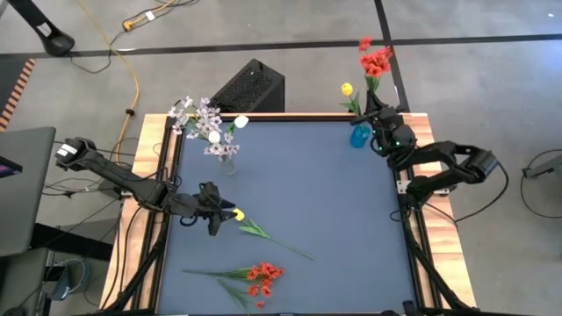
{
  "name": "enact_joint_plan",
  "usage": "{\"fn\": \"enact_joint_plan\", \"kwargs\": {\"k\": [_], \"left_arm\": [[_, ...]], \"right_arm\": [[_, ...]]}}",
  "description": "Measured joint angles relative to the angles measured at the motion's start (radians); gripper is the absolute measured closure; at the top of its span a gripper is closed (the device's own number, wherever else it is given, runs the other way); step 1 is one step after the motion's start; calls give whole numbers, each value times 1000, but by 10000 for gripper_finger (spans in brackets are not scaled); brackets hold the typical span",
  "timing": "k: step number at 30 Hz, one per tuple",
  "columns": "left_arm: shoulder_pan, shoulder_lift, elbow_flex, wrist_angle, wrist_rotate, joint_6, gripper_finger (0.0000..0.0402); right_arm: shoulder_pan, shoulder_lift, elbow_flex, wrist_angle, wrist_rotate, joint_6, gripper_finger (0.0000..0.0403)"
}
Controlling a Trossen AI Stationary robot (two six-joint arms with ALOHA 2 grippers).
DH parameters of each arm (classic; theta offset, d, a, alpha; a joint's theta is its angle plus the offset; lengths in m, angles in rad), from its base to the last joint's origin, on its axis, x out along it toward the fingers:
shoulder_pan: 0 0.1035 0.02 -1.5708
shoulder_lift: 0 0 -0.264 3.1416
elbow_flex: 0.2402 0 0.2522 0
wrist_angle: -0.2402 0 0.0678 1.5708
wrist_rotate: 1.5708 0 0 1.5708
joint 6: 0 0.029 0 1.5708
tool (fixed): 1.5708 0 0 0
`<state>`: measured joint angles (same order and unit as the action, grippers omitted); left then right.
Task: Sort flowers into vase by color
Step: Put the top orange flowers into the blue vase
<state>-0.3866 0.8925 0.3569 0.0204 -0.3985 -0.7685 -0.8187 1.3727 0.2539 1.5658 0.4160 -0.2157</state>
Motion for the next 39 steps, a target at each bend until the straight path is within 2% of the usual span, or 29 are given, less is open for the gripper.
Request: {"fn": "enact_joint_plan", "kwargs": {"k": [11,23,27,32,39], "left_arm": [[0,0,0,-2,0,0,233],[0,0,0,-2,-7,0,233],[0,0,0,-2,-4,-2,233],[0,0,0,-1,0,-3,233],[0,0,0,-1,0,-3,233]], "right_arm": [[1,7,-32,-14,28,9,368],[0,7,-67,-12,28,94,368],[0,7,-67,-25,29,156,327],[0,7,-67,-32,29,155,268],[0,7,-67,-45,29,155,220]]}}
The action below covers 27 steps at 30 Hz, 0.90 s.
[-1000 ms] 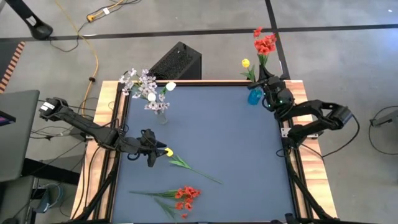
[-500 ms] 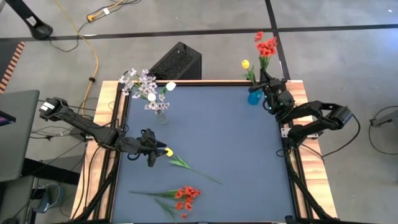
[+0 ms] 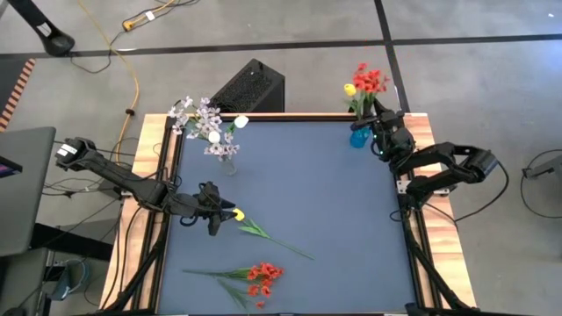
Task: Sort flowers into vase by color
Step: Put the top orange flowers into the blue vase, then put the yellow tulip flower into the blue vase
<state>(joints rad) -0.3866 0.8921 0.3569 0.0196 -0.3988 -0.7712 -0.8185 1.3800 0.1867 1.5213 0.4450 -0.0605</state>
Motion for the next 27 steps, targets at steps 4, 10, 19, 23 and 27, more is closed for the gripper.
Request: {"fn": "enact_joint_plan", "kwargs": {"k": [4,10,19,23,27], "left_arm": [[0,0,0,0,0,0,233],[0,0,0,1,1,6,233],[0,0,0,2,1,98,233],[0,0,0,2,-1,143,233],[0,0,0,1,-7,187,233]], "right_arm": [[21,-10,0,-7,-12,0,200],[70,-119,0,-197,-31,0,184],[129,-450,69,-835,-28,-27,184],[148,-589,167,-1154,-28,-26,184],[171,-667,315,-1531,-38,-23,184]]}}
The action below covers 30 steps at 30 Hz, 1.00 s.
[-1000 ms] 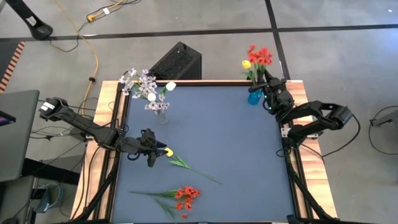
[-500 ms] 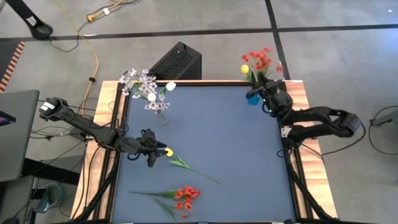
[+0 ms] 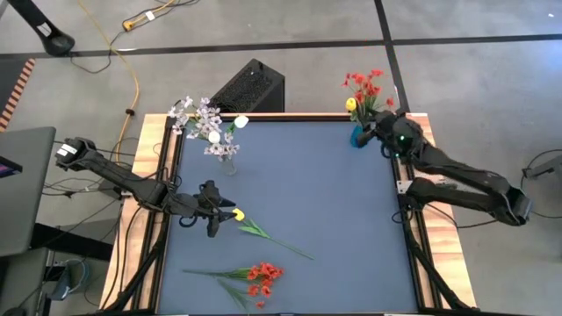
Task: Sort flowers into vase by color
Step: Put the yellow tulip flower into the blue vase
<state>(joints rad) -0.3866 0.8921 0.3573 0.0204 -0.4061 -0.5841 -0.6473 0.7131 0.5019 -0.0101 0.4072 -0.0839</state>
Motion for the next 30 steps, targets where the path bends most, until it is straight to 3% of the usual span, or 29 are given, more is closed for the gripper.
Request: {"fn": "enact_joint_plan", "kwargs": {"k": [3,6,10,14,18,23,30], "left_arm": [[0,0,0,-1,0,21,233],[0,0,0,-2,0,36,233],[0,0,0,-2,0,74,233],[0,0,0,-2,15,117,233],[0,0,0,-3,65,138,233],[0,0,0,-9,128,176,233],[0,0,0,-10,208,271,233]], "right_arm": [[14,-16,119,-251,-46,40,184],[31,-11,229,-449,-160,83,184],[114,6,307,-545,-354,81,188],[293,39,326,-519,-398,147,201],[530,135,326,-463,-349,237,216],[792,345,326,-261,-213,329,235],[975,674,347,46,-163,507,242]]}}
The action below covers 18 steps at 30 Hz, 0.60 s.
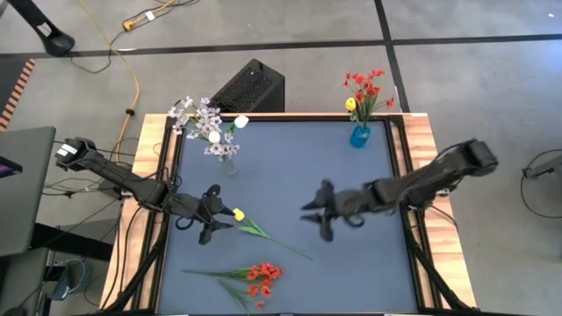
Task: Sort flowers into vase by color
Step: Put the yellow tulip flower into the blue vase
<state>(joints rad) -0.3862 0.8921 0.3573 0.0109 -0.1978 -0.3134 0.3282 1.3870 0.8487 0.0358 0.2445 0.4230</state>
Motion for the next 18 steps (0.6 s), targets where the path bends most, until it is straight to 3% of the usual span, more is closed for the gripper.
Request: {"fn": "enact_joint_plan", "kwargs": {"k": [4,10,18], "left_arm": [[0,0,0,-7,73,44,233],[0,0,0,-31,168,91,233],[0,0,0,-30,195,111,233]], "right_arm": [[75,183,131,-33,15,52,242],[128,397,324,-292,11,302,239],[165,555,465,-402,-130,499,225]]}}
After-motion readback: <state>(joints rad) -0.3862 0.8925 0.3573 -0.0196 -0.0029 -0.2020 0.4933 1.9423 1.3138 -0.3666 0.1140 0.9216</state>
